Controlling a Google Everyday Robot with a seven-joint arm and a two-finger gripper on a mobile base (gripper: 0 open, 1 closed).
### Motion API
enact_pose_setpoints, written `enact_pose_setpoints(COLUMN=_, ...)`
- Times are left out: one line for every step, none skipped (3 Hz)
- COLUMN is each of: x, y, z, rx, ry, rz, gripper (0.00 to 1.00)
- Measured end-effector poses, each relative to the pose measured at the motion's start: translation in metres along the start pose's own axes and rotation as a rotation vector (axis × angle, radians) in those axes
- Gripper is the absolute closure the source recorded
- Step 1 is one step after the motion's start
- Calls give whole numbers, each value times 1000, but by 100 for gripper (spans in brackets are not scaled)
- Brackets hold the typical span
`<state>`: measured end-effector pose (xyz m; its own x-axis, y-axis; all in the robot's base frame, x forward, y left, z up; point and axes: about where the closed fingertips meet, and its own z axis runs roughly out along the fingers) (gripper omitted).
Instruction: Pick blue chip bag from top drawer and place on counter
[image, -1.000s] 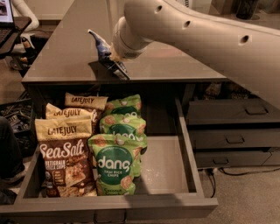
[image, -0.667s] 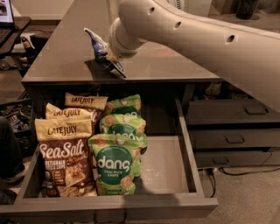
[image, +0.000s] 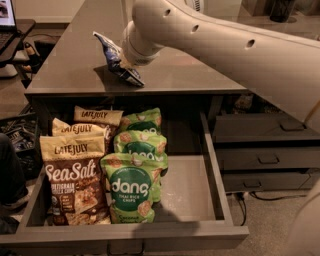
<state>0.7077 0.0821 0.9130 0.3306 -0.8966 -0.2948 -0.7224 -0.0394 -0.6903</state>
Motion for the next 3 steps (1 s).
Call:
enact_pose_setpoints(x=0, y=0, z=0, rx=0, ry=0, rz=0, gripper=59)
enact_pose_setpoints(x=0, y=0, z=0, rx=0, ry=0, rz=0, gripper=36)
enact_pose_setpoints(x=0, y=0, z=0, rx=0, ry=0, rz=0, gripper=13)
